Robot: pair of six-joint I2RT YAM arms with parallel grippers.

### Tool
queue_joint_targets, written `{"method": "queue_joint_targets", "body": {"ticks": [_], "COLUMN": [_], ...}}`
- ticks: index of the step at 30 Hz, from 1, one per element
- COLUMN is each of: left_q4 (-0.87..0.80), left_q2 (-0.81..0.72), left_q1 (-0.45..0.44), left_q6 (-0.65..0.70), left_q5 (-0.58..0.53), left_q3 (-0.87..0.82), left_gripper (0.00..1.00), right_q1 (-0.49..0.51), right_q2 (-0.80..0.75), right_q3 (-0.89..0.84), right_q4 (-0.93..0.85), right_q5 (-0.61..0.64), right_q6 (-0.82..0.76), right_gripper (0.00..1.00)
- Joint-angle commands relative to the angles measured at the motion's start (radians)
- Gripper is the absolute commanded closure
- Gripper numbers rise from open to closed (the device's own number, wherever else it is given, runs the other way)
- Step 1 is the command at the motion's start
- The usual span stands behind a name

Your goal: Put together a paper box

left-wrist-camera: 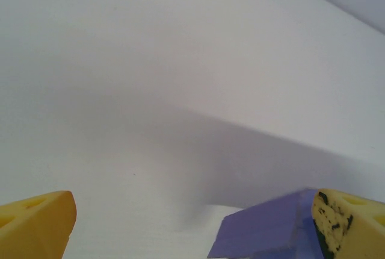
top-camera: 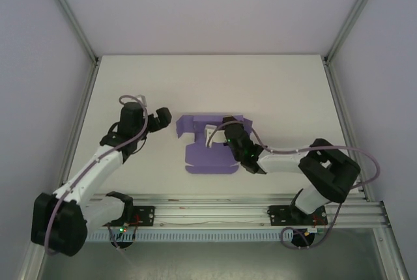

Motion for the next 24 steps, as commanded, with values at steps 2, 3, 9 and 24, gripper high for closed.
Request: {"method": "queue_joint_targets", "body": {"ticks": [2, 3, 9, 24], "left_q4": [0.063, 0.075, 0.226, 0.391], "left_q2": [0.154, 0.199, 0.368, 0.425], "left_q1": [0.027, 0.032, 0.033, -0.107], "left_q6": [-0.004, -0.003, 0.053, 0.250], "left_q5": [0.058, 0.067, 0.269, 0.333], "left_q3": [0.035, 0.051, 0.084, -0.001], "left_gripper": [0.00, 0.00, 0.11, 0.33], "right_q1": [0.013, 0.013, 0.018, 0.019], "right_q2": [0.084, 0.094, 0.098, 0.117], "right_q3": [-0.036, -0.034, -0.031, -0.023], "right_q4": [0.313, 0.313, 0.243, 0.212], "right_q5": [0.052, 0.057, 0.028, 0.052], "right_q6": [-0.146, -0.146, -0.083, -0.067], "right_gripper": [1.00, 1.00, 1.00, 1.00]}}
